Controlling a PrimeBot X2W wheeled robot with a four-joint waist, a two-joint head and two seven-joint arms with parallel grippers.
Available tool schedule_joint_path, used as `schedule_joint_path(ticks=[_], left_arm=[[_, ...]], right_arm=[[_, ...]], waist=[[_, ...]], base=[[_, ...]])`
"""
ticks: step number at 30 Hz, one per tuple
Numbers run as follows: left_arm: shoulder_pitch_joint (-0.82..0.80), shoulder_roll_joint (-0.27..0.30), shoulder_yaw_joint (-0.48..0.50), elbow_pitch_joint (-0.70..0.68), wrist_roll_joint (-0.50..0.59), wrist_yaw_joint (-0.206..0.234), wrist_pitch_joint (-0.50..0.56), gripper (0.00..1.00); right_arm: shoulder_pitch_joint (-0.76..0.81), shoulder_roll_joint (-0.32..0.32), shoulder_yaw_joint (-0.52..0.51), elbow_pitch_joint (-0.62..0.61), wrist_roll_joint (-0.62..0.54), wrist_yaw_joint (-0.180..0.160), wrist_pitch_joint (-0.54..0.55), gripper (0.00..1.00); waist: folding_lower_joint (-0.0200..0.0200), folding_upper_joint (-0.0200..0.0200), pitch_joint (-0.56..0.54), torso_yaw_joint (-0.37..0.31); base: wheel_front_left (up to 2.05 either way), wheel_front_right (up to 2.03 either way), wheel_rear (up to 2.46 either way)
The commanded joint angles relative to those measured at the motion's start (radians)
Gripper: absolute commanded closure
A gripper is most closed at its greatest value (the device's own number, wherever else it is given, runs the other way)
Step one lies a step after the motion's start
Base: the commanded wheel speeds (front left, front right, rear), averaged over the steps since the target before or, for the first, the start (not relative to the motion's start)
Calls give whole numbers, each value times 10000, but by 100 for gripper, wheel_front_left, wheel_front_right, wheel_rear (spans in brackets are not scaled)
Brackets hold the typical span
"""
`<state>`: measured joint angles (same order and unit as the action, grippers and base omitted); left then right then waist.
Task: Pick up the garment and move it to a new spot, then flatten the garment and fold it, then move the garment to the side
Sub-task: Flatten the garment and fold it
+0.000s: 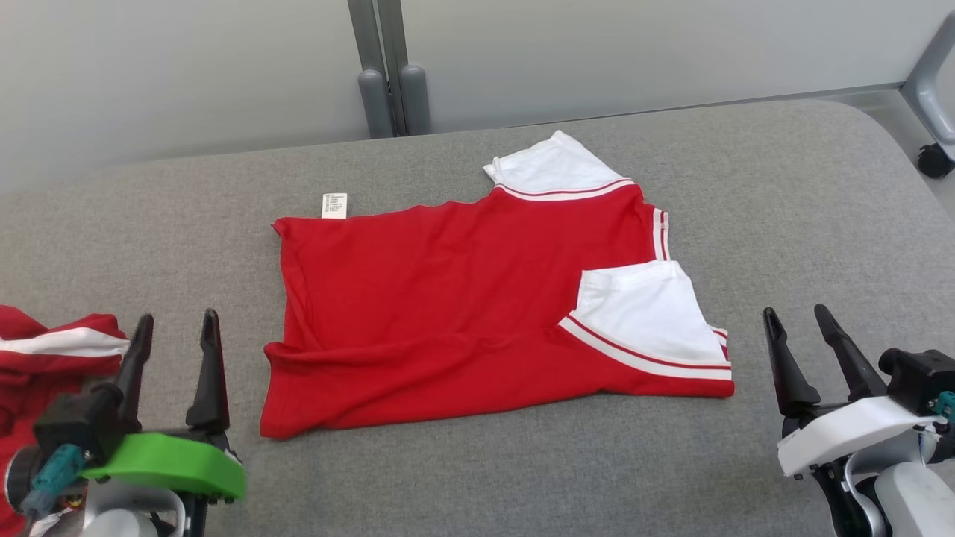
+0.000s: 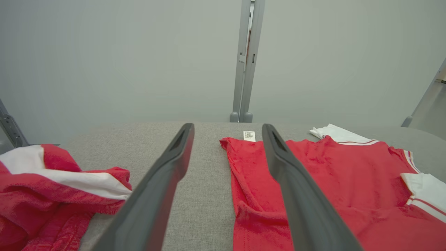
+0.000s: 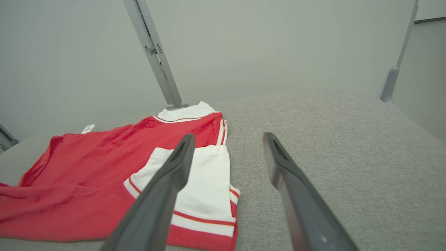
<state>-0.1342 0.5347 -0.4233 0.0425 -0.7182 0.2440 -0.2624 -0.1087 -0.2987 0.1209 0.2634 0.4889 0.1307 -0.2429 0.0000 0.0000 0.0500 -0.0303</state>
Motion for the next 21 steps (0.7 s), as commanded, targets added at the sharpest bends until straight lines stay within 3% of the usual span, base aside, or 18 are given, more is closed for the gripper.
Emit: schedule_joint_path(ticks=[1, 8, 15, 21], left_arm=[[318, -158, 155, -38, 258, -100, -25, 0], [866, -656, 352, 799, 638, -893, 25, 0], [65, -863, -157, 2390, -25, -1526, 1521, 0], [-709, -1024, -657, 3402, -30, -1781, 2724, 0]], right_arm=[[107, 56, -116, 75, -140, 0, -46, 0], [-320, 254, 16, 958, -10, 0, 1105, 0], [-1438, 217, 504, 2467, 447, 1, 2869, 0], [-2204, 349, 831, 3330, 779, 0, 3739, 0]], waist=[[0, 0, 65, -1], [0, 0, 286, 15], [0, 0, 600, 92], [0, 0, 868, 203]], base=[[0, 0, 0], [0, 0, 0], [0, 0, 0], [0, 0, 0]])
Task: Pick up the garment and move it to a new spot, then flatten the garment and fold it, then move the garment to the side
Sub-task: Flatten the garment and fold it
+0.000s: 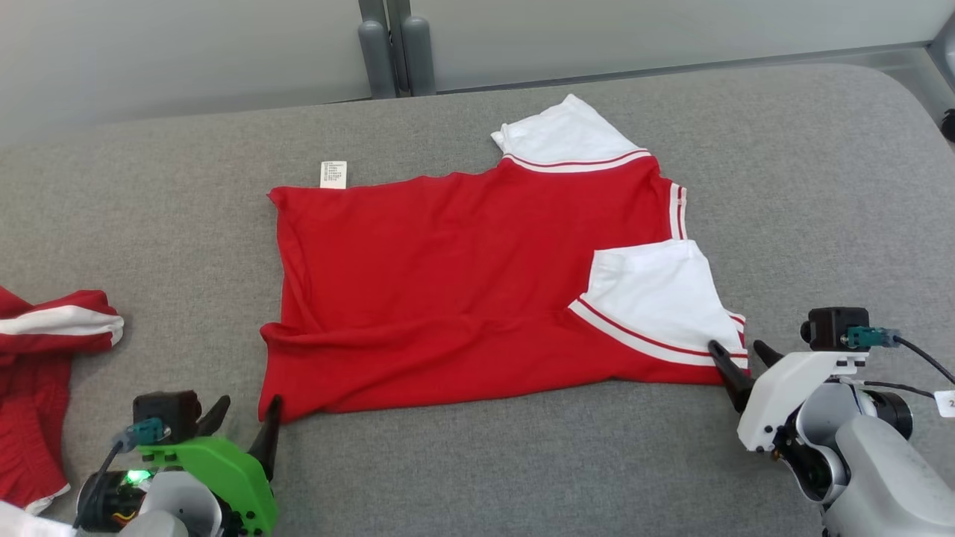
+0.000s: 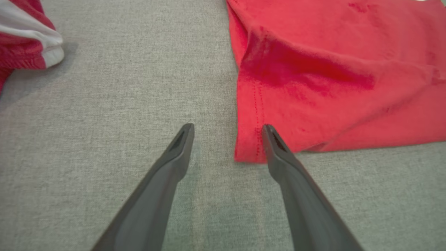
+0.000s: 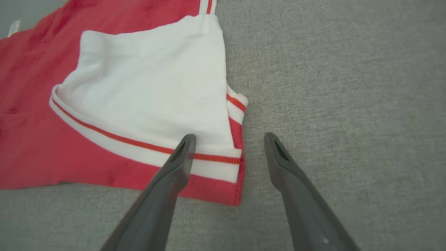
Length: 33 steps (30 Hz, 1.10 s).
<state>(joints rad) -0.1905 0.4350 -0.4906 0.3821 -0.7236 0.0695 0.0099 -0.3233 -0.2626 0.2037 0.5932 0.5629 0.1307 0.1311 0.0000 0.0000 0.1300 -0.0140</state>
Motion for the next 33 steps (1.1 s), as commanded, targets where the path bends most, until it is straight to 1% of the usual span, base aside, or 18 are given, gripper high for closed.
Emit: schedule_joint_path(ticks=[1, 3, 9, 13, 15, 16, 17, 18, 19, 20, 21, 22, 27, 31, 33], left_arm=[[-240, -59, -54, 185, -32, -84, 200, 0], [-435, -80, -188, 471, -31, -189, 515, 0], [-829, -270, -390, 866, -164, -514, 811, 0], [-911, -381, -430, 686, -310, -587, 947, 0], [-896, -377, -487, 717, -374, -536, 1197, 0], [-898, -361, -514, 776, -402, -506, 1325, 0], [-891, -360, -541, 840, -453, -513, 1448, 0], [-886, -353, -578, 890, -477, -554, 1544, 0], [-891, -350, -576, 914, -501, -570, 1571, 16], [-911, -361, -534, 918, -559, -588, 1525, 65], [-936, -357, -513, 916, -556, -577, 1472, 100], [-958, -350, -496, 900, -549, -588, 1417, 100], [-870, -134, -388, 751, -511, -505, 1243, 100], [-516, 148, -459, 424, -553, -495, 1518, 100], [-264, 346, -480, 112, -632, -464, 1760, 100]], right_arm=[[-162, 9, 66, 138, 56, 0, 90, 0], [-338, 108, 180, 347, 117, 0, 274, 0], [-583, 269, 464, 814, 210, 0, 816, 0], [-611, 280, 565, 811, 306, 0, 715, 0], [-616, 303, 628, 781, 347, 1, 597, 0], [-629, 319, 701, 773, 388, 1, 593, 4], [-639, 327, 757, 768, 429, 1, 560, 15], [-649, 343, 834, 751, 470, 1, 524, 45], [-663, 336, 909, 736, 500, 1, 523, 55], [-681, 308, 996, 706, 535, 1, 484, 70], [-688, 282, 1052, 673, 573, 1, 409, 85], [-695, 269, 1118, 641, 643, 1, 357, 100], [-800, 59, 1295, 395, 875, 1, -20, 100], [-634, -282, 1439, 230, 1077, 0, 194, 100], [-420, -526, 1580, 113, 1097, 0, 498, 100]], waist=[[0, 0, 94, 43], [0, 0, 154, 26], [0, 0, 269, -70], [0, 0, 314, -100], [0, 0, 335, -122], [0, 0, 348, -137], [0, 0, 354, -151], [0, 0, 360, -165], [0, 0, 365, -173], [0, 0, 368, -180], [0, 0, 367, -181], [0, 0, 357, -176], [0, 0, 177, -154], [0, 0, -121, -121], [0, 0, -288, -118]], base=[[0, 0, 0], [0, 0, 0], [0, 0, 0], [0, 0, 0], [0, 0, 0], [0, 0, 0], [0, 0, 0], [0, 0, 0], [0, 0, 0], [0, 0, 0], [0, 0, 0], [0, 0, 0], [0, 0, 0], [0, 0, 0], [0, 0, 0]])
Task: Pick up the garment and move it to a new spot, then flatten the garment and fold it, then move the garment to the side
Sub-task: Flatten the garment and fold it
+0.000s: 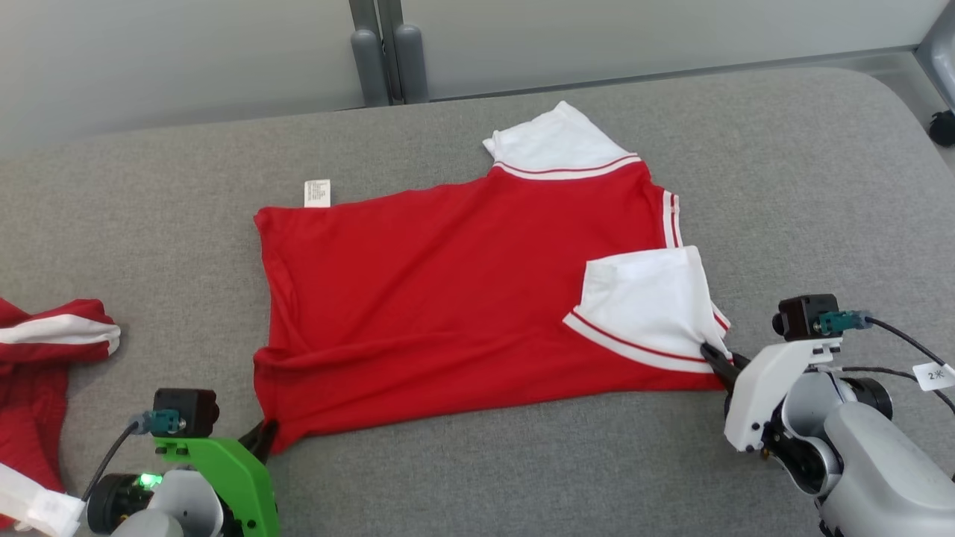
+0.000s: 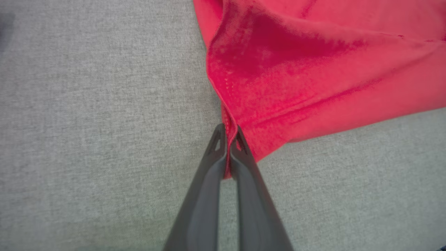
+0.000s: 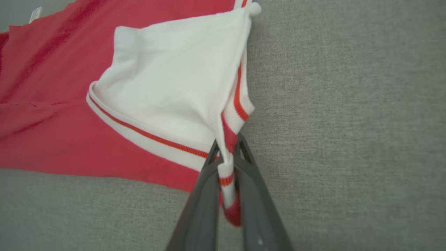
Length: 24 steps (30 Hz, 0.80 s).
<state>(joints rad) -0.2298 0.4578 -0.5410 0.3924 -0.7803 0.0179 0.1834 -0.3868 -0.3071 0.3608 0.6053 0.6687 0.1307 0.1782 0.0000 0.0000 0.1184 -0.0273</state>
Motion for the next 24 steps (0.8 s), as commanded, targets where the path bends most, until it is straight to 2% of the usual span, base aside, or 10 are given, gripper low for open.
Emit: schedule_joint_path(ticks=[1, 6, 10, 12, 13, 17, 18, 19, 20, 24], left_arm=[[296, 239, -11, -194, -70, 89, 182, 100], [1189, 842, -62, -1362, -276, 445, 927, 100], [1973, 1373, -73, -2420, -427, 935, 1589, 100], [2481, 1684, -20, -3154, -598, 1275, 1956, 100], [2779, 1842, 34, -3499, -713, 1461, 2143, 100], [3171, 1981, 100, -3976, -899, 1726, 2378, 100], [3228, 1991, 102, -4060, -935, 1779, 2413, 94], [3260, 1991, 103, -4110, -955, 1827, 2439, 65], [3293, 1984, 74, -4153, -1006, 1829, 2515, 0], [3091, 2111, 83, -4377, -796, 1858, 2473, 0]], right_arm=[[338, -194, 51, -105, 99, -2, 198, 100], [1102, -690, -51, -835, 418, -8, 990, 100], [2028, -981, -417, -1574, 466, -9, 1714, 100], [2833, -1162, -773, -2301, 462, -9, 2435, 100], [3287, -1179, -1079, -2822, 327, -11, 2768, 100], [4072, -912, -1732, -3723, -9, -9, 3347, 100], [4238, -801, -1875, -3908, -108, -10, 3533, 90], [4336, -710, -1978, -4070, -198, -10, 3632, 78], [4403, -578, -2117, -4309, -296, -8, 3691, 0], [4548, -222, -2432, -5019, -621, 0, 3887, 0]], waist=[[0, 0, -279, 22], [0, 0, -610, 42], [0, 0, -727, 69], [0, 0, -738, 91], [0, 0, -703, 77], [0, 0, -627, 24], [0, 0, -616, 8], [0, 0, -609, -5], [0, 0, -598, -24], [0, 0, -595, -78]], base=[[0, 0, 0], [0, 0, 0], [0, 0, 0], [0, 0, 0], [0, 0, 0], [0, 0, 0], [0, 0, 0], [0, 0, 0], [0, 0, 0], [0, 0, 0]])
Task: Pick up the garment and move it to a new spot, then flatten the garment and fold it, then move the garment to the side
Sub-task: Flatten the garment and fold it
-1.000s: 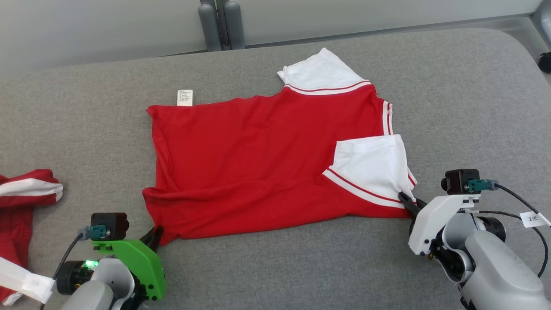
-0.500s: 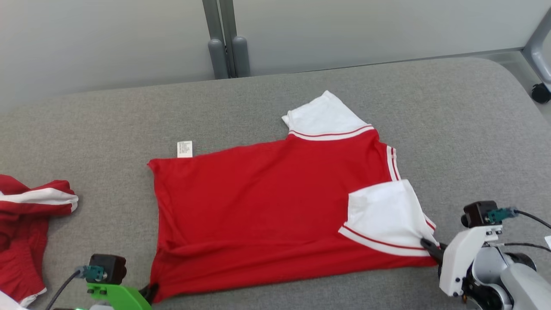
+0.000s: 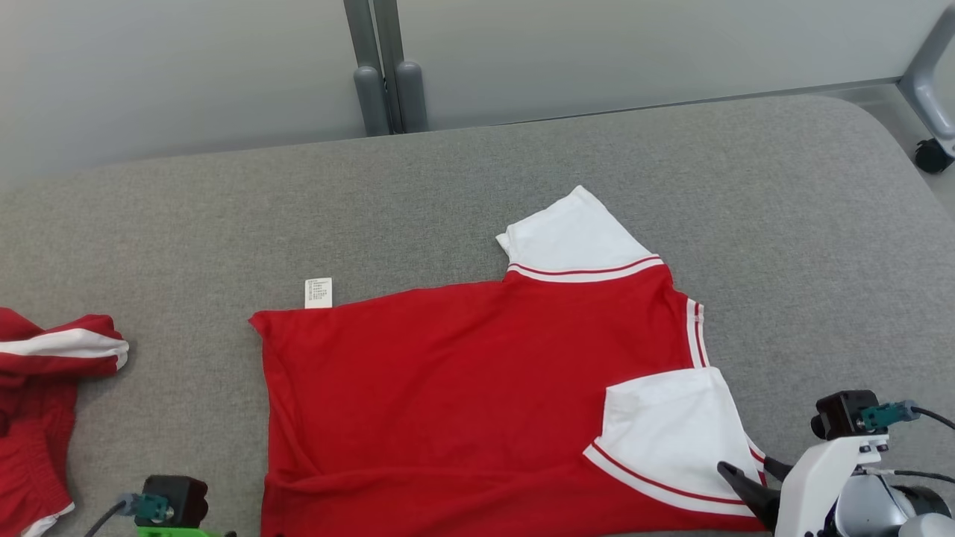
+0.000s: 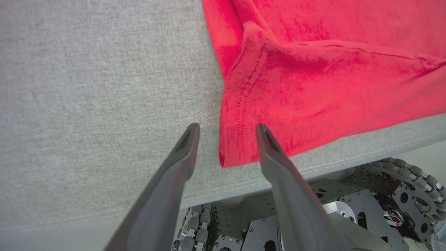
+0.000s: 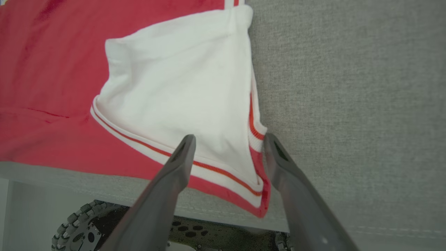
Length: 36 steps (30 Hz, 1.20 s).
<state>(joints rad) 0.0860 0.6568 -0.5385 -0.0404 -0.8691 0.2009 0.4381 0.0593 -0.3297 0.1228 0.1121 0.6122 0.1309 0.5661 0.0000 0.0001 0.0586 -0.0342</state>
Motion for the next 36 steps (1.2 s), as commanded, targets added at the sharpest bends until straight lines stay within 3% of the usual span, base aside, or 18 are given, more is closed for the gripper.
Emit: schedule_joint_path(ticks=[1, 7, 12, 25, 36], left_arm=[[-198, 148, 119, -114, 188, 31, -174, 0], [-1567, 172, 496, -500, 724, -207, -790, 0], [-2859, 19, 632, -129, 1088, -427, -1006, 0], [-5265, -1061, 39, 970, 1739, -1114, -1368, 0], [-6471, -1656, -150, 1888, 1982, -1391, -1692, 0]], right_arm=[[75, 19, -120, -260, -168, -2, 19, 0], [-760, 142, -532, -1518, -681, -2, -486, 0], [-2446, 325, -532, -1290, -1075, -2, -1396, 0], [-7350, -491, 1670, 2469, -519, -2, -2906, 0], [-10122, -1048, 3968, 5139, 296, -2, -3387, 0]], waist=[[0, -1, 17, -20], [0, -1, 440, 44], [0, -1, 1103, -28], [0, -1, 3236, 730], [0, -1, 4153, 1661]], base=[[0, 0, 0], [0, 0, 0], [0, 0, 0], [0, 0, 0], [0, 0, 0]])
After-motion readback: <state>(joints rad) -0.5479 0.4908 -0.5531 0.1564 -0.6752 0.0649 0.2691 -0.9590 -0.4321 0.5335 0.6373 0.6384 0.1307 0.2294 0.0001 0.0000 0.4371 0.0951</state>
